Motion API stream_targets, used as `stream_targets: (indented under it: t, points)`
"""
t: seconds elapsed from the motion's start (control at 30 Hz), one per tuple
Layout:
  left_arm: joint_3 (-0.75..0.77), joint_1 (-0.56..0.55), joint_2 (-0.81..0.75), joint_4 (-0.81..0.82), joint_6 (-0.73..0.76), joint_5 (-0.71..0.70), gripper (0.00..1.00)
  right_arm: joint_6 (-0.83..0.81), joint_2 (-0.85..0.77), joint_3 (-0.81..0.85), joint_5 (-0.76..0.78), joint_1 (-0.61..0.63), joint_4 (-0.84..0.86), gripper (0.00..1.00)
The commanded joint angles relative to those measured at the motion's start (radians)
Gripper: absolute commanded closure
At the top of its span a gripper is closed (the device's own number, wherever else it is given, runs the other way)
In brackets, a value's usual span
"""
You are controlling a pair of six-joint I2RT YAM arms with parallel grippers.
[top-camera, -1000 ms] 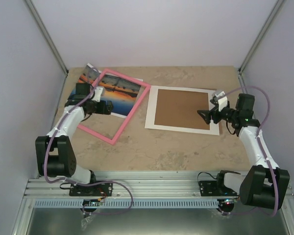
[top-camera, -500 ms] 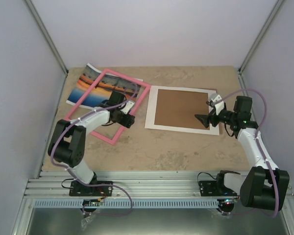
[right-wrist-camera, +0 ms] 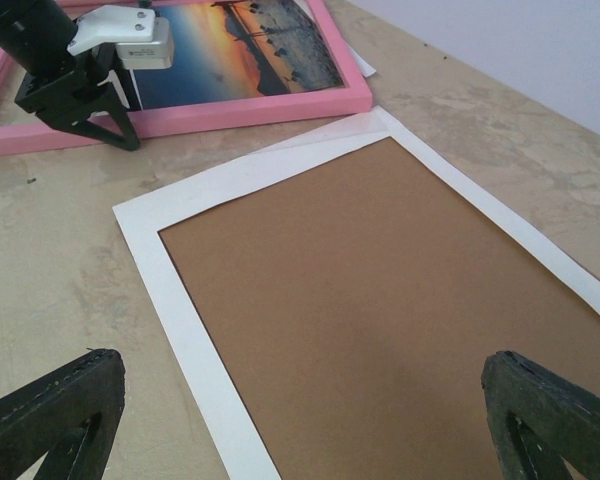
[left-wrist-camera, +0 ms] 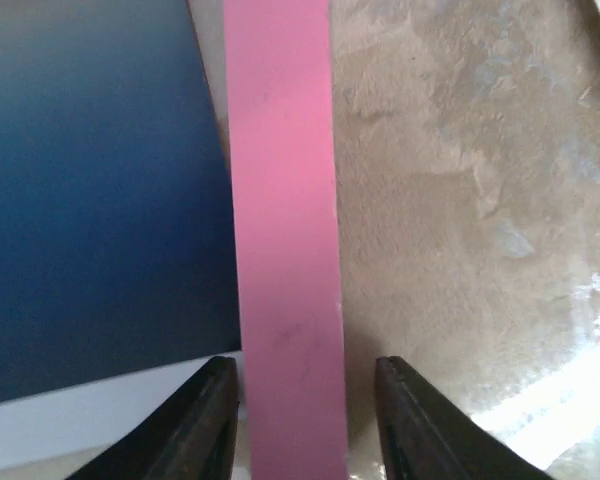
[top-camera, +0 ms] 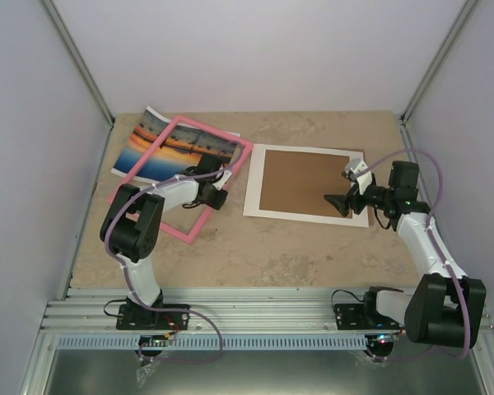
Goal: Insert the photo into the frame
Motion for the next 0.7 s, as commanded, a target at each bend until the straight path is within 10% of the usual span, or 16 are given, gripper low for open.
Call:
stream_targets:
  t: [0.0,0.3,0.67]
  points:
    - [0.034,-0.007,0.03,0.025,-0.025,-0.065,0.66,-0.021,0.003,0.009,0.0,0.01,0.01,0.02]
    - [0.091,-0.006,-0.059,-0.024,-0.023,-0.112,0.99,-0.018,0.025,0.037,0.019,0.018,0.005,0.02]
    - [0.289,-0.005,-0.261,-0.214,0.046,-0.109,1.0,0.008,0.048,0.202,0.064,0.024,0.035,0.02]
